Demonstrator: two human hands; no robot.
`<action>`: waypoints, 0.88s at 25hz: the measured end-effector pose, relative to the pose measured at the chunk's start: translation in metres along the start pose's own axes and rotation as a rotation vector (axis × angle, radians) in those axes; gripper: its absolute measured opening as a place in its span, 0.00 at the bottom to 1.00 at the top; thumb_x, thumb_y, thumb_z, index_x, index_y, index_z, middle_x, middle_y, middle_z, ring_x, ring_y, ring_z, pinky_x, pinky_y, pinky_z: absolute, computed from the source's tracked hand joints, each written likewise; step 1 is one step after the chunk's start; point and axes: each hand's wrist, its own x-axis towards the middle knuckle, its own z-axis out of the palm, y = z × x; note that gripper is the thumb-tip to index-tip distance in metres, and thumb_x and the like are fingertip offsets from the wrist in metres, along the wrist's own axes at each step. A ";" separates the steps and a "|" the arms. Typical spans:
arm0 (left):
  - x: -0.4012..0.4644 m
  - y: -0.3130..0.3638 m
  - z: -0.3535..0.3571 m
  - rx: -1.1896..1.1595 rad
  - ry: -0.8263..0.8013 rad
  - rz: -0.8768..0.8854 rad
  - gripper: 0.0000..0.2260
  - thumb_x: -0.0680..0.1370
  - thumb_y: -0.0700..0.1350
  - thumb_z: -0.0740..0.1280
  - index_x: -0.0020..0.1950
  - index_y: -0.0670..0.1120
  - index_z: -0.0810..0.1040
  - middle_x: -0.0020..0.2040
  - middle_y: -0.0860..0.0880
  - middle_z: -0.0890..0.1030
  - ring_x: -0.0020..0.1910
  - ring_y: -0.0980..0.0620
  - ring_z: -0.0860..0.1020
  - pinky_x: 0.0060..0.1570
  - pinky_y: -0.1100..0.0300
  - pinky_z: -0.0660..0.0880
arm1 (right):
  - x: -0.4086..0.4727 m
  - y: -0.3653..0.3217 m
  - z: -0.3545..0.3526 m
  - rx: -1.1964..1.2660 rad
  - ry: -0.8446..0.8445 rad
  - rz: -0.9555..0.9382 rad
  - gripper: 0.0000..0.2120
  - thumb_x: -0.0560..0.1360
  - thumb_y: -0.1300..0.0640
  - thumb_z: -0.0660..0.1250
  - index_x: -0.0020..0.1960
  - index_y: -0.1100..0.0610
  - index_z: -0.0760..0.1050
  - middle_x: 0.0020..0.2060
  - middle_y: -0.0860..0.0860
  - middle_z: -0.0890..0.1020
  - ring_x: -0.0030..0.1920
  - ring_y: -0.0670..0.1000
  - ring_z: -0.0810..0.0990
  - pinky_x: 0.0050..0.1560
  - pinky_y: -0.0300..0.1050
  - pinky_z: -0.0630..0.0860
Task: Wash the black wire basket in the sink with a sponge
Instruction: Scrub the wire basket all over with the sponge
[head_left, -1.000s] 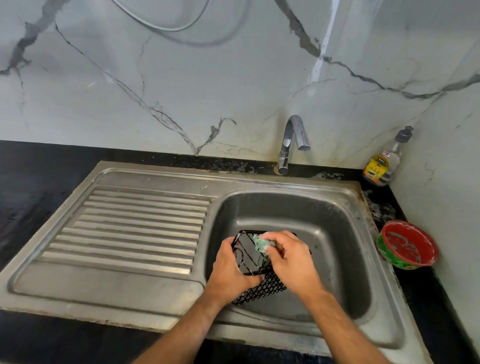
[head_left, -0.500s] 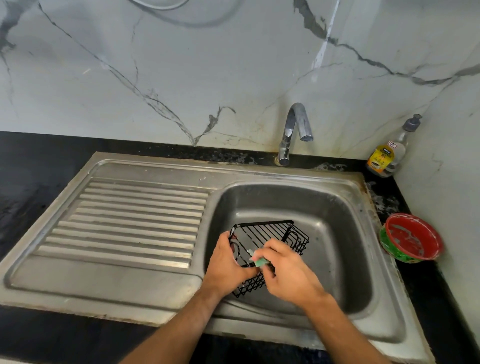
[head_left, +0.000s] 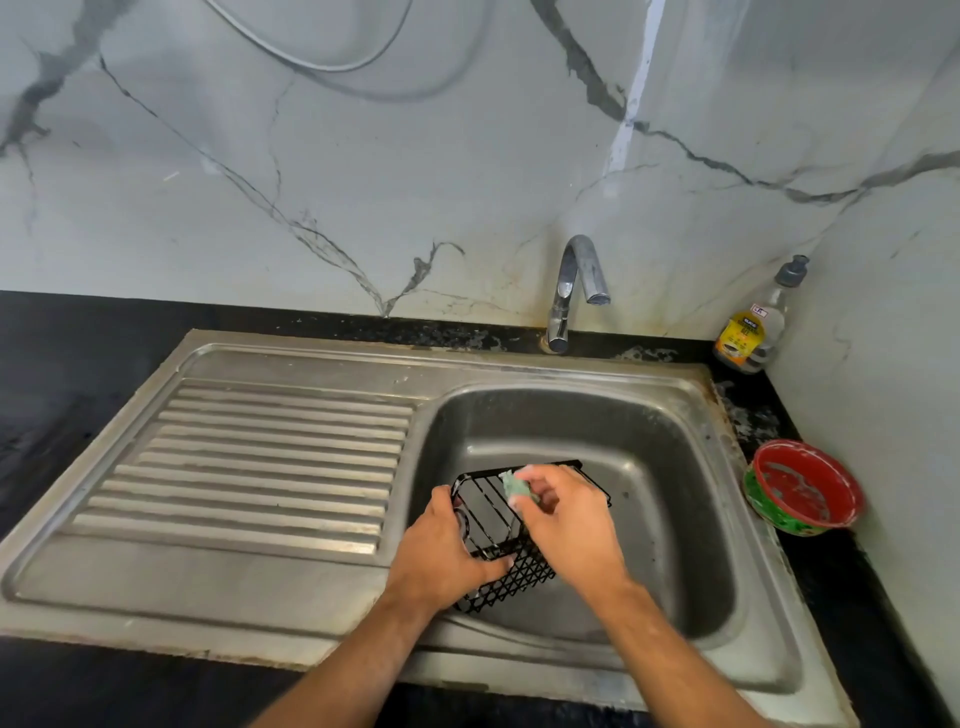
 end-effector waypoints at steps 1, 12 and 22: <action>0.001 -0.002 -0.003 0.059 -0.017 0.017 0.41 0.58 0.69 0.76 0.61 0.54 0.61 0.56 0.59 0.77 0.53 0.56 0.79 0.53 0.61 0.78 | 0.005 -0.002 0.000 0.012 -0.046 0.048 0.12 0.76 0.53 0.72 0.57 0.42 0.79 0.42 0.40 0.80 0.43 0.36 0.79 0.43 0.29 0.75; 0.003 -0.006 -0.005 0.104 0.016 0.035 0.38 0.59 0.69 0.73 0.60 0.53 0.61 0.53 0.56 0.78 0.53 0.53 0.79 0.52 0.59 0.78 | -0.024 0.027 0.015 -0.266 -0.152 -0.260 0.08 0.74 0.59 0.69 0.50 0.48 0.79 0.48 0.41 0.80 0.46 0.39 0.78 0.51 0.35 0.78; -0.003 -0.010 -0.004 0.122 0.001 0.228 0.44 0.60 0.65 0.76 0.69 0.51 0.63 0.58 0.59 0.75 0.56 0.60 0.75 0.55 0.70 0.70 | -0.014 0.014 0.016 -0.001 0.054 -0.093 0.14 0.74 0.64 0.70 0.55 0.49 0.83 0.48 0.39 0.80 0.44 0.40 0.80 0.49 0.32 0.77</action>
